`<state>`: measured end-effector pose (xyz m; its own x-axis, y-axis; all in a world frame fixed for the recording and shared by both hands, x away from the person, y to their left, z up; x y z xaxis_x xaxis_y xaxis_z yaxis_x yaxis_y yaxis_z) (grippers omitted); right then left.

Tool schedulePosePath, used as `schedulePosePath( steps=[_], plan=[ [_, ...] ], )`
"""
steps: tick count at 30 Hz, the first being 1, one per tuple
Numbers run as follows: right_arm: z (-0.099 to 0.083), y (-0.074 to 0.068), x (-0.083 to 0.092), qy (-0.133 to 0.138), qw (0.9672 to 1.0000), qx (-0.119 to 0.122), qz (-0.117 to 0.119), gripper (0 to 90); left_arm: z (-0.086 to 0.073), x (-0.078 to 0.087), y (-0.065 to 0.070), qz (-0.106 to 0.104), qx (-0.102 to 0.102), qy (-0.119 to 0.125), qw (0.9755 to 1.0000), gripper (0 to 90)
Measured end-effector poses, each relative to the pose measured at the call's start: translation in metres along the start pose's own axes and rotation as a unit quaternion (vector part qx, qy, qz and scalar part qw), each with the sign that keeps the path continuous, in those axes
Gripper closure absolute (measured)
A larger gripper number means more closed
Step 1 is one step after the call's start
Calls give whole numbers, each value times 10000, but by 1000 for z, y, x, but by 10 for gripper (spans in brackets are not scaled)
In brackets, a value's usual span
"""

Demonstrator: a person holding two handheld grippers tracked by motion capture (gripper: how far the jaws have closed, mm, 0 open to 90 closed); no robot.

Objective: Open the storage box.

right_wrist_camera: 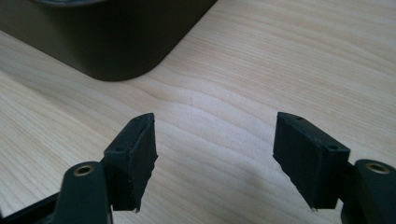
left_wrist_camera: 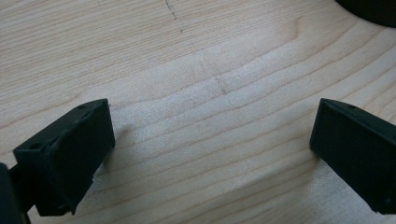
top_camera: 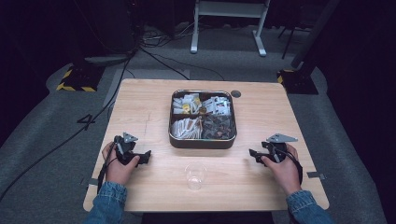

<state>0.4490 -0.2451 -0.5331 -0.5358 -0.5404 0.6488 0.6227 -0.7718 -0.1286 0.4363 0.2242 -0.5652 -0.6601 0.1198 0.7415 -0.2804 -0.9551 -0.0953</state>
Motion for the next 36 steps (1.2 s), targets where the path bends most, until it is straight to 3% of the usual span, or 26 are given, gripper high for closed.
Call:
schedulePosePath(
  steps=[17,20,26,36],
  plan=[
    [66,-24,4,149,9994,-81,299,416,0,0,1,-23,22,-5,10000,2],
    [75,-28,3,229,9995,-28,201,413,0,-1,1,-22,17,-8,10000,2],
    [105,-44,-6,243,9996,-20,146,396,1,-1,1,-22,-2,1,10000,2],
    [127,-53,-21,228,9993,-180,239,394,1,-1,1,-22,-1,-1,10000,2]
  ],
)
Point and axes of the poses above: each handheld gripper's, and its own axes: x roughly backward along the jaws, z roughly out of its top, y roughly to its right, the point moved 8 cm from there along -x, roughly forward along the jaws, and after that the axes turned 9 degrees about z, right-handed, at the moved point
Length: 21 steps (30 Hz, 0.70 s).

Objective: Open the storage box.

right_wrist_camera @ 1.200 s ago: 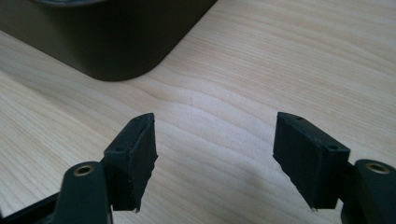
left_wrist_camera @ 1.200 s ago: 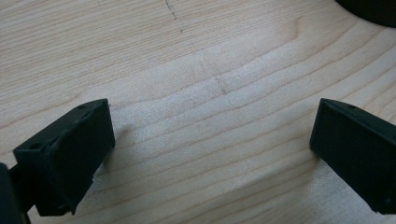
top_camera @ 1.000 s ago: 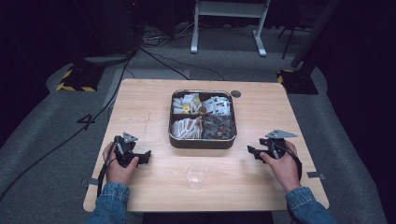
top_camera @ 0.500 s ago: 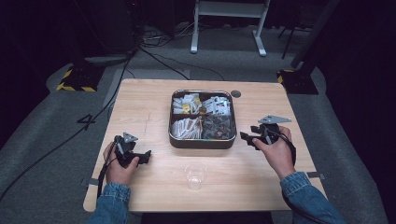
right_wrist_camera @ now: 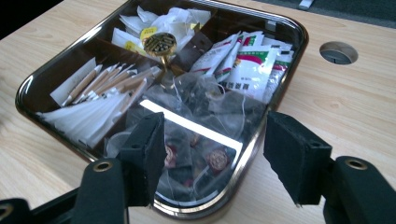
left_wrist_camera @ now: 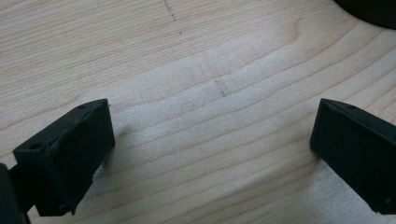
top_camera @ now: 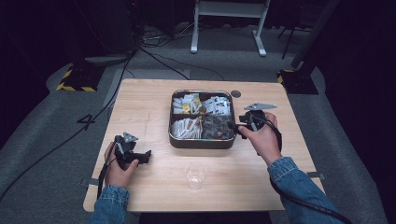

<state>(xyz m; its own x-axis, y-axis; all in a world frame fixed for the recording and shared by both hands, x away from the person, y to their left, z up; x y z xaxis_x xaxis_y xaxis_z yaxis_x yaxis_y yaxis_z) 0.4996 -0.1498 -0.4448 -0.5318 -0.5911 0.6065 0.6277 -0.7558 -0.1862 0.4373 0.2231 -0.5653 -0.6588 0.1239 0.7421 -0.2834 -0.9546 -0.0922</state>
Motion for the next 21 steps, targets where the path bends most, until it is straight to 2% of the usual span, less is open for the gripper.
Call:
schedulePosePath(
  steps=[3,9,15,21],
  plan=[
    [6,-4,-8,61,9999,-116,106,394,0,0,0,4,-11,-12,10000,2],
    [21,-11,-26,70,9999,8,80,395,1,-1,0,-17,-11,-3,10000,2],
    [32,-13,-43,72,9999,8,126,394,1,-1,0,-17,-13,1,10000,2],
    [39,-16,-66,11,9994,-121,319,399,1,-1,0,-17,-17,0,10000,2]
  ],
)
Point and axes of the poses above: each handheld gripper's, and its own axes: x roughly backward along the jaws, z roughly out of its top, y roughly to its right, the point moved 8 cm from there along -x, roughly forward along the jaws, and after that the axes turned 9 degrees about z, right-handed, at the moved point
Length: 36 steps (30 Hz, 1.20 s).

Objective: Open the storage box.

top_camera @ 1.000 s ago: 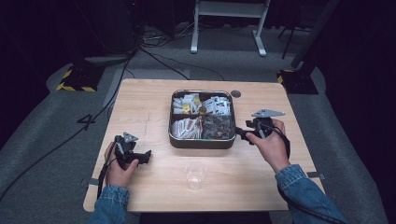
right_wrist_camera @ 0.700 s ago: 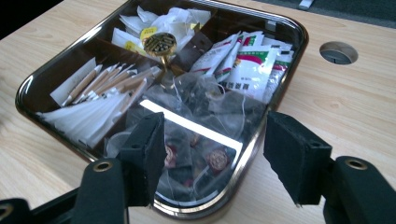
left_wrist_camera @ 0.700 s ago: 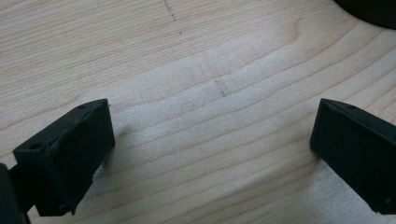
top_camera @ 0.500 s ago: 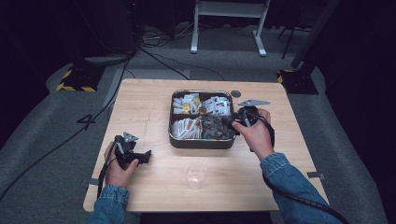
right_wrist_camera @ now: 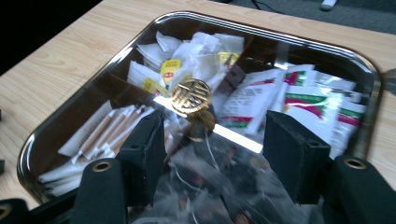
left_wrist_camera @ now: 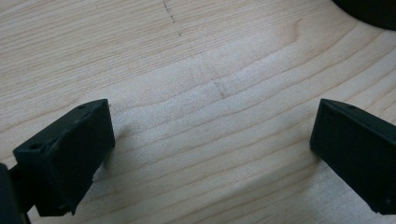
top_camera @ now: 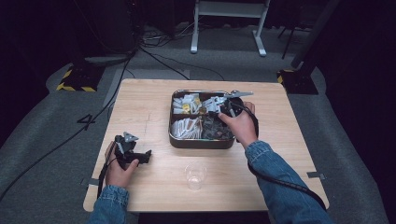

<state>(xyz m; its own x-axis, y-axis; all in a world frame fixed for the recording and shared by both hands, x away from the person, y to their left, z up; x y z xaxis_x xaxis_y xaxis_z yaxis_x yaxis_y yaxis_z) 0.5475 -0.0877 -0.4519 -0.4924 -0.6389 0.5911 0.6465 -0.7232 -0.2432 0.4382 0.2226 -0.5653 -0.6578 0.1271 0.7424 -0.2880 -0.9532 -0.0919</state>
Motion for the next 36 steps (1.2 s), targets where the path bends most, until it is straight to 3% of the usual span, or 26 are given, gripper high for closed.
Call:
schedulePosePath(
  steps=[10,22,36],
  plan=[
    [3,-3,-29,-59,9999,82,5,427,0,0,0,-2,-1,3,10000,2],
    [-1,-4,-61,-245,9993,199,-208,471,0,0,0,-16,-21,3,10000,2],
    [1,-4,-70,-297,9980,403,-392,585,0,0,0,-23,-13,-2,10000,2]
  ],
)
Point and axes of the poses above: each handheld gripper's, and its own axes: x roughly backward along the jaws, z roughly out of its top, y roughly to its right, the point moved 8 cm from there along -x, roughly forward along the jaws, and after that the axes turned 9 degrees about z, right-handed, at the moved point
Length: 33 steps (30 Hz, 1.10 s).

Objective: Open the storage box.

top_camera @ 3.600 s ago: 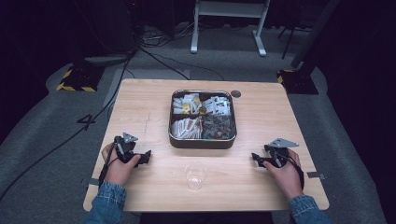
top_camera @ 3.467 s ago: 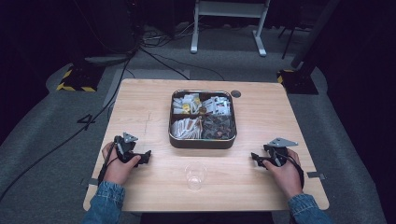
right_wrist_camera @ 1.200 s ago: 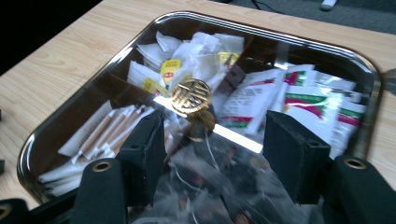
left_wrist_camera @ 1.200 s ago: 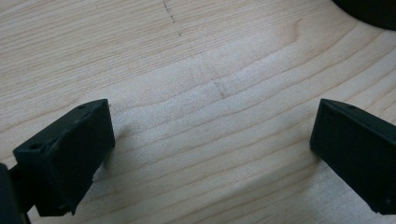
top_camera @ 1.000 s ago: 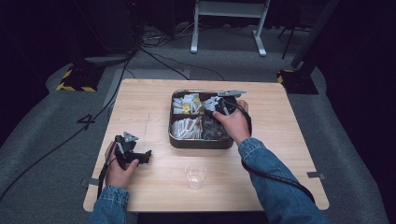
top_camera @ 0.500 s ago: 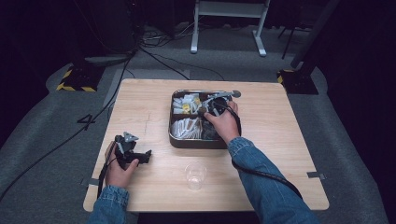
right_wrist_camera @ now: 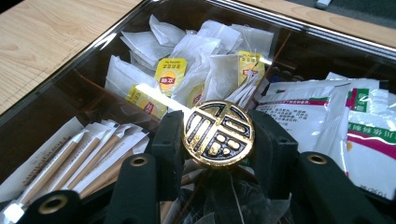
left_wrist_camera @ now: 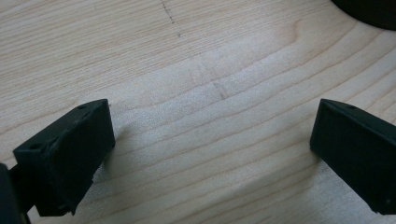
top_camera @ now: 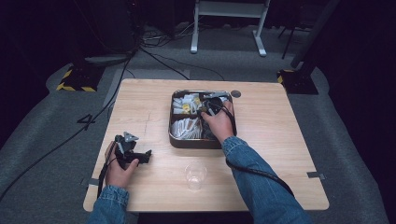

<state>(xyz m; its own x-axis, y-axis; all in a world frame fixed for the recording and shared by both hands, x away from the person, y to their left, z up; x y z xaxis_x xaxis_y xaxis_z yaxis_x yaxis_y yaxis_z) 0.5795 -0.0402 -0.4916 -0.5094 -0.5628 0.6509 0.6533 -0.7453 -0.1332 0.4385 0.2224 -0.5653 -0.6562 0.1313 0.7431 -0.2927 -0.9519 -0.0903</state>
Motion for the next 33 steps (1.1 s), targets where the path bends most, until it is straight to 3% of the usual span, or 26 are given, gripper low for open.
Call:
schedulePosePath(
  steps=[14,24,33],
  plan=[
    [8,2,10,113,9998,-28,136,587,1,0,-1,6,1,9,10000,5],
    [23,10,37,348,9992,-123,177,586,2,-2,-1,21,40,17,10000,5],
    [31,18,63,487,9986,-54,191,586,2,-1,-1,7,14,11,10000,4]
  ],
)
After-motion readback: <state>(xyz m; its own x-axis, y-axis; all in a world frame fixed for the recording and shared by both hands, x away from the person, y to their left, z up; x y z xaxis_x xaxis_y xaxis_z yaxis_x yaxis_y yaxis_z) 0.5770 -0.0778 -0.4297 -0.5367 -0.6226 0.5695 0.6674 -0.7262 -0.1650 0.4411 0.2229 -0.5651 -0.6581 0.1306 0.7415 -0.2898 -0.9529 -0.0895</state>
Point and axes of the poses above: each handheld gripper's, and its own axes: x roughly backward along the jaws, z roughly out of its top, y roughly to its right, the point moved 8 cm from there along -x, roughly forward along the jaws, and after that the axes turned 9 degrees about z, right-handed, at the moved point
